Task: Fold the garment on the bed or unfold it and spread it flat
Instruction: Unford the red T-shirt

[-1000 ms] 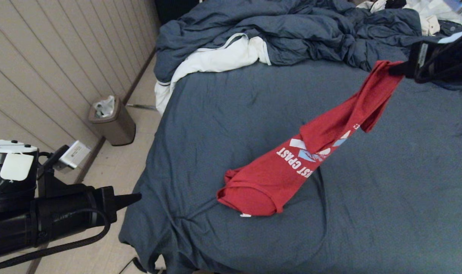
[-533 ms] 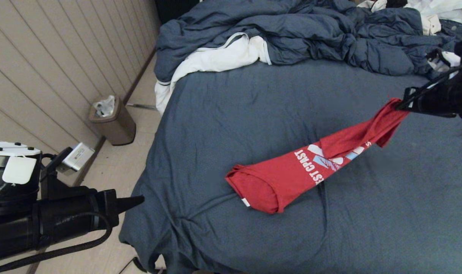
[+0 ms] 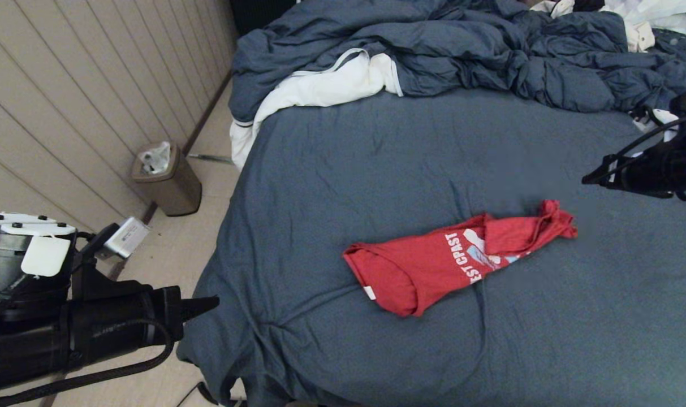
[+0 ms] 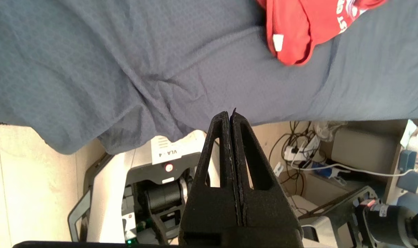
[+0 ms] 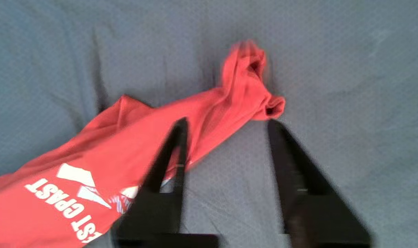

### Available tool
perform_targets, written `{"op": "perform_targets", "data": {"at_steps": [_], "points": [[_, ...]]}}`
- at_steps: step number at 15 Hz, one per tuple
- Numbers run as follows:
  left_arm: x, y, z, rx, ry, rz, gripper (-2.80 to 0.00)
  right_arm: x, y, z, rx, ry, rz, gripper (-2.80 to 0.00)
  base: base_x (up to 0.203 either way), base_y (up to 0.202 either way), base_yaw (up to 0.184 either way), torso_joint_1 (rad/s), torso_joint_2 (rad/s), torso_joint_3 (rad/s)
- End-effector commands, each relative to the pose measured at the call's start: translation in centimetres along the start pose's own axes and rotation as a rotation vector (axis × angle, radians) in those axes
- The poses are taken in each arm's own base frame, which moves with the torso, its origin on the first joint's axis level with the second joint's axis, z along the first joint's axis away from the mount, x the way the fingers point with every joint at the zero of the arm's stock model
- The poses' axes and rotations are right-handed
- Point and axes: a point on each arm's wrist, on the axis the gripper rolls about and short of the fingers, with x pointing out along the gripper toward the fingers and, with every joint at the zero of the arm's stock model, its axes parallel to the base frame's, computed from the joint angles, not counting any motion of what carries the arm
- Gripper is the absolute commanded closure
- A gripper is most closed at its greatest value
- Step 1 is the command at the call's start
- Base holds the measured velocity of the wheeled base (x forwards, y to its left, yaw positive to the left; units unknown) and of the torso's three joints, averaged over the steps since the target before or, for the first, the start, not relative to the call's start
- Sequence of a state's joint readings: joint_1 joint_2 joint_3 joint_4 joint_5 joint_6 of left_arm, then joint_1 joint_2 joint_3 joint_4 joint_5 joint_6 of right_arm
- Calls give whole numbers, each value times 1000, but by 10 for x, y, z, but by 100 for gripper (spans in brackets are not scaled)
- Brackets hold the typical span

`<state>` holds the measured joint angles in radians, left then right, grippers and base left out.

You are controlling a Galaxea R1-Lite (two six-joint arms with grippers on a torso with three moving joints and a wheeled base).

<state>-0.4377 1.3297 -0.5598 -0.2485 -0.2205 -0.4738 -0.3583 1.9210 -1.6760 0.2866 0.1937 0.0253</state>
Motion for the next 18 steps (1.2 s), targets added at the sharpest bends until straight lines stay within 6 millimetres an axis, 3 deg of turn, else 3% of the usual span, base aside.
{"op": "perform_targets", "data": {"at_steps": [1,5,6,10,13,15,18], "points": [[2,0,-1,-4,9,0,0,-9,0,2,0,-11,7,-280,0,0,0,0,0,0],[4,0,-1,-1,13,-1,0,-41,5,-1,4,-30,71,-280,0,0,0,0,0,0],[6,1,-1,-3,22,3,0,-52,13,-6,0,-23,88,0,0,0,0,0,0,0],[17,-2,2,0,41,-2,0,-84,78,-22,-56,-10,269,0,0,0,0,0,0,0],[43,-20,3,-5,107,-41,0,-86,130,-32,-101,29,403,0,0,0,0,0,0,0],[68,-35,-2,0,172,-53,0,-71,154,-36,-122,47,382,0,0,0,0,0,0,0],[110,-69,-25,62,279,-69,0,-51,171,-20,-128,2,353,0,0,0,0,0,0,0]]}}
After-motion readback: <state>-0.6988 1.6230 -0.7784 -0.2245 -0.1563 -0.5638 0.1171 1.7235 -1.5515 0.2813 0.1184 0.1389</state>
